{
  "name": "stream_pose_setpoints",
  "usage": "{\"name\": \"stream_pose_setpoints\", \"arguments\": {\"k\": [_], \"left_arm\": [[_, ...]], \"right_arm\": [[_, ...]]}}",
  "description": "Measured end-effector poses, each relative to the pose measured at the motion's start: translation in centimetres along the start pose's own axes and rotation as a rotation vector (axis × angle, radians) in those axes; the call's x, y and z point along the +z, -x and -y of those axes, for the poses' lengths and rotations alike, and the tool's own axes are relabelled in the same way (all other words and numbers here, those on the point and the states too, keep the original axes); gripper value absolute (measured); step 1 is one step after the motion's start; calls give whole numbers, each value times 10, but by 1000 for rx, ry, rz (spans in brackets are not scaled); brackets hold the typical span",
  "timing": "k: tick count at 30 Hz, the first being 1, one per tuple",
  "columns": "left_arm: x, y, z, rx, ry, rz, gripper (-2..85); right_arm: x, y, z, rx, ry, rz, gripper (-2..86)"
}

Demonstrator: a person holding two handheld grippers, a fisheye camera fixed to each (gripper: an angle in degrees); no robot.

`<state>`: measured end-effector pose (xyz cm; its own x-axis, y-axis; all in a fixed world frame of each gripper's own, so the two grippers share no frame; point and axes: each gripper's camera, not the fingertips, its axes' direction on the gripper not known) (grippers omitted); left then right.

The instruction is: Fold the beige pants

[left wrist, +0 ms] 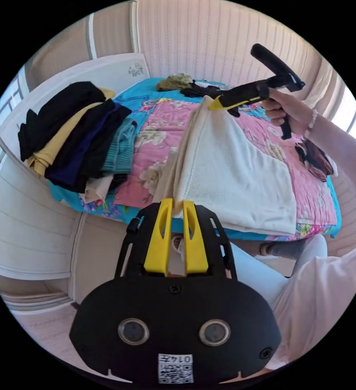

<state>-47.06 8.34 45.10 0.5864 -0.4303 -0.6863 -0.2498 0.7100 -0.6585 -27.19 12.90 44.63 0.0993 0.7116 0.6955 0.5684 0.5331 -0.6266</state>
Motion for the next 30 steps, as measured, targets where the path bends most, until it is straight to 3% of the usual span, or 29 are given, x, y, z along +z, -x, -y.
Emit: {"name": "stream_pose_setpoints", "arguments": {"k": [2,5,8,13,17,22,24,27,30], "left_arm": [[28,17,-2,-86,68,-57,69],[36,10,-19,-75,48,9,69],[36,-21,-37,26,18,15,64],[50,-115,-56,292,-58,-200,55],[80,-168,-52,370,-83,-226,51],[127,-211,-39,465,2,-231,41],[157,-216,-43,482,90,-216,39],[169,-207,-49,442,48,-253,38],[156,-207,-45,441,38,-281,33]], "right_arm": [[4,-10,-7,46,39,-42,87],[-16,-23,-54,3,24,-114,77],[-45,-42,-128,-14,-14,-260,41],[-44,-60,-246,89,31,-346,5],[-16,-53,-271,200,88,-269,-2],[14,-35,-274,126,188,-451,-8],[4,-37,-276,104,192,-438,-9],[-44,-51,-281,158,187,-271,-8],[-122,-66,-316,260,-22,-187,-1]]}}
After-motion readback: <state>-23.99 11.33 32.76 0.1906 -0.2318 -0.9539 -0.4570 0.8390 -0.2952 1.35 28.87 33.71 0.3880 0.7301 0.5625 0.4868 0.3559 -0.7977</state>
